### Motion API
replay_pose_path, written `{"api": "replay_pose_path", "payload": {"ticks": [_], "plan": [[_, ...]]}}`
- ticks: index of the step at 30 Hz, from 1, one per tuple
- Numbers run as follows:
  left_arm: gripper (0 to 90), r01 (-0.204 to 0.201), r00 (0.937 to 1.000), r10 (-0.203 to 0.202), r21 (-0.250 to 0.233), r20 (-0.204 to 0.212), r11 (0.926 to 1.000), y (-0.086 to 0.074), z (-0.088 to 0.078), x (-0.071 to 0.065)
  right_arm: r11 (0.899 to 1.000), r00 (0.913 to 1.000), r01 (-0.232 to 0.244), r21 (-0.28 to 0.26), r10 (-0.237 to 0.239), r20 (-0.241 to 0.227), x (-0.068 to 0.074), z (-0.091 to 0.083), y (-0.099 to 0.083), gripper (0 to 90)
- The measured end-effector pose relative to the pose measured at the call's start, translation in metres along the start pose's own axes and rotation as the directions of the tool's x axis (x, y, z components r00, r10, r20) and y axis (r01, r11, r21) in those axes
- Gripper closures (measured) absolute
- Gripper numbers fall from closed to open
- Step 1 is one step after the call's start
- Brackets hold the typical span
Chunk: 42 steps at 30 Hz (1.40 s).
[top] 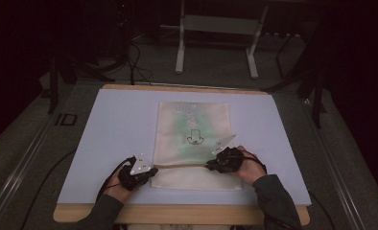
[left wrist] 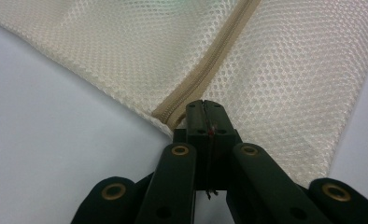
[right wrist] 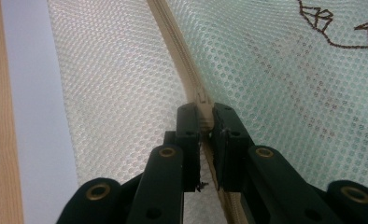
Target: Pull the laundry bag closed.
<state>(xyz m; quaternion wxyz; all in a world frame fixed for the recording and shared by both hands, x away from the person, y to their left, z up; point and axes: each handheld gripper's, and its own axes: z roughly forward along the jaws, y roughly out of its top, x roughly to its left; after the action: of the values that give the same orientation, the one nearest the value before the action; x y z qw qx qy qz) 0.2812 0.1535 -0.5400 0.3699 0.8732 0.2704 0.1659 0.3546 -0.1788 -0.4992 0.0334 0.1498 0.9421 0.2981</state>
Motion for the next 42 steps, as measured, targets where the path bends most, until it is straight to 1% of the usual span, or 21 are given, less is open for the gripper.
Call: {"api": "replay_pose_path", "payload": {"ticks": [4,6,17,25,27,33,42], "plan": [[89.5,0.000,1.0000,0.000,0.000,0.000,1.0000,0.000,0.000,0.000,1.000,1.0000,0.003,-0.006,-0.003,0.000,0.000,0.000,-0.001,82.0],[89.5,0.000,1.0000,0.000,0.001,0.000,1.0000,0.000,0.000,0.000,1.000,1.0000,0.000,-0.001,0.000,0.001,0.000,-0.001,-0.001,82.0],[89.5,-0.001,1.0000,0.001,0.001,-0.001,1.0000,0.000,0.000,0.000,1.000,0.9999,-0.013,-0.013,0.013,0.005,-0.001,-0.005,-0.008,82.0],[89.4,0.000,1.0000,0.000,0.000,0.000,1.0000,0.000,0.000,0.000,1.000,0.9999,-0.009,-0.017,0.009,0.012,-0.001,-0.008,-0.010,82.0],[89.5,0.000,1.0000,0.000,0.000,0.001,1.0000,0.000,0.000,0.000,1.000,0.9997,-0.019,-0.017,0.020,0.013,-0.001,-0.009,-0.011,82.0],[89.4,0.000,1.0000,0.000,0.000,0.001,1.0000,0.000,0.000,0.000,0.999,0.9994,-0.029,-0.022,0.030,0.017,-0.002,-0.012,-0.016,82.0],[89.4,-0.001,1.0000,0.001,0.000,0.001,1.0000,0.000,0.000,0.000,0.999,0.9993,-0.031,-0.018,0.031,0.020,-0.003,-0.014,-0.019,82.0]]}}
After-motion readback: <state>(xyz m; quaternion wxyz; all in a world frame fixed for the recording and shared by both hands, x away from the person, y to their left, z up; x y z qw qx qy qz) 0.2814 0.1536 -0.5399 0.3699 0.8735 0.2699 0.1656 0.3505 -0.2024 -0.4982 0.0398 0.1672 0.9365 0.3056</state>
